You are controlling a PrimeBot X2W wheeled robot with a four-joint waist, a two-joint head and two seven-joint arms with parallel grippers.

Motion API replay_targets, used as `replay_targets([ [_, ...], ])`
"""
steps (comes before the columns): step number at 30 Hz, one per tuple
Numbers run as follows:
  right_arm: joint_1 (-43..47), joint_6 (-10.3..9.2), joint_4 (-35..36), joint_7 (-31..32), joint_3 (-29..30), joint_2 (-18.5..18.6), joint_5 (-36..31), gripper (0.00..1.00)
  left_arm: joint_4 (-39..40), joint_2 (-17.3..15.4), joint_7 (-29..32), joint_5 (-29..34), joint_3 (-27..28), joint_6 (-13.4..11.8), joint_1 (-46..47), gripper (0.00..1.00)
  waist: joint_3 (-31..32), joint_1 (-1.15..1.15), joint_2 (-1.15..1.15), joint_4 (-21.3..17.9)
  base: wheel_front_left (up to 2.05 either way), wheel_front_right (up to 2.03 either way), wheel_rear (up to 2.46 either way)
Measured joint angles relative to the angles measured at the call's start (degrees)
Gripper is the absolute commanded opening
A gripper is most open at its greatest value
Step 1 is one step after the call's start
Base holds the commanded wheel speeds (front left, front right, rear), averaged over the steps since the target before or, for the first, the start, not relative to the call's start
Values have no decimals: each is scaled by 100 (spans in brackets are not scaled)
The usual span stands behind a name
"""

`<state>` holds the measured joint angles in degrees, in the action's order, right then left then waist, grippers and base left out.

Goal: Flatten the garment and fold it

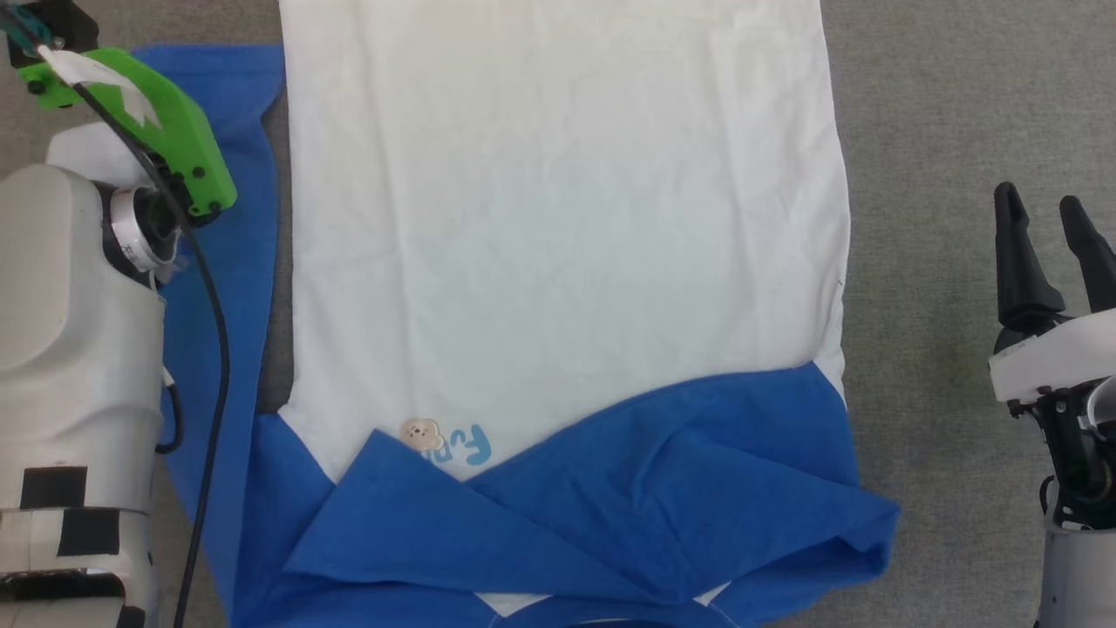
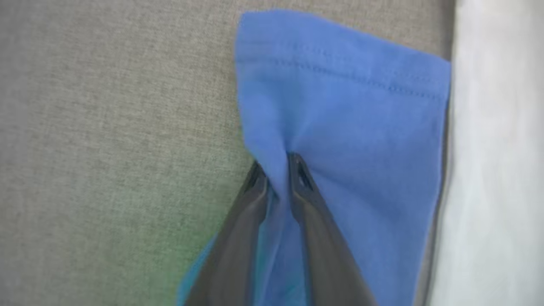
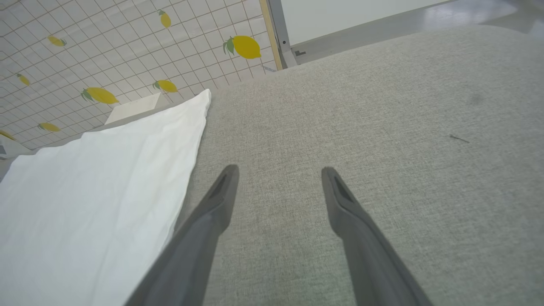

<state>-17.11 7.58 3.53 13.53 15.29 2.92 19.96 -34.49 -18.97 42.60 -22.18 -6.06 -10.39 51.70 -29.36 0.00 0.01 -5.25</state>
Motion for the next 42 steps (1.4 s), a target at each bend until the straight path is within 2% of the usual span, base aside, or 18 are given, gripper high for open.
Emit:
replay_targets([
  [3,-20,0,-47,-5,-12,2,-23,100,71,115,-277,-210,205,-80,-136,0,80,0,0,35,0,0,0],
  [10,-18,0,-170,-45,-10,1,-88,100,292,342,-1089,-833,808,-41,-503,0,411,1,0,150,0,0,0],
  [15,116,0,-236,-32,37,-1,-160,100,725,186,-1313,-859,907,46,-583,0,748,0,0,298,0,0,0],
  [19,293,0,-293,16,76,-2,-199,100,1150,180,-1454,-907,886,238,-646,0,1027,1,0,442,0,0,0],
  [23,474,0,-371,64,168,-1,-238,100,1616,422,-1497,-1156,725,594,-788,0,1356,1,0,593,0,0,0],
  [28,691,0,-439,109,265,-4,-248,100,2169,1005,-1393,-1346,157,1032,-1067,0,1799,0,0,758,0,0,0],
  [33,826,0,-431,160,333,-1,-254,100,2308,1511,-1293,-1547,-716,1263,-1338,0,2153,0,0,908,0,0,0],
  [36,835,0,-423,168,309,-4,-243,100,2214,1583,-1302,-1684,-1345,1345,-1491,0,2299,0,0,952,0,0,0],
  [38,836,0,-421,185,288,-3,-236,100,2154,1580,-1376,-1984,-1805,1378,-1608,0,2344,0,0,923,0,0,0],
  [42,837,0,-444,183,250,-5,-233,100,2037,1594,-1544,-2595,-3042,1306,-1756,0,2351,0,0,782,0,0,0],
])
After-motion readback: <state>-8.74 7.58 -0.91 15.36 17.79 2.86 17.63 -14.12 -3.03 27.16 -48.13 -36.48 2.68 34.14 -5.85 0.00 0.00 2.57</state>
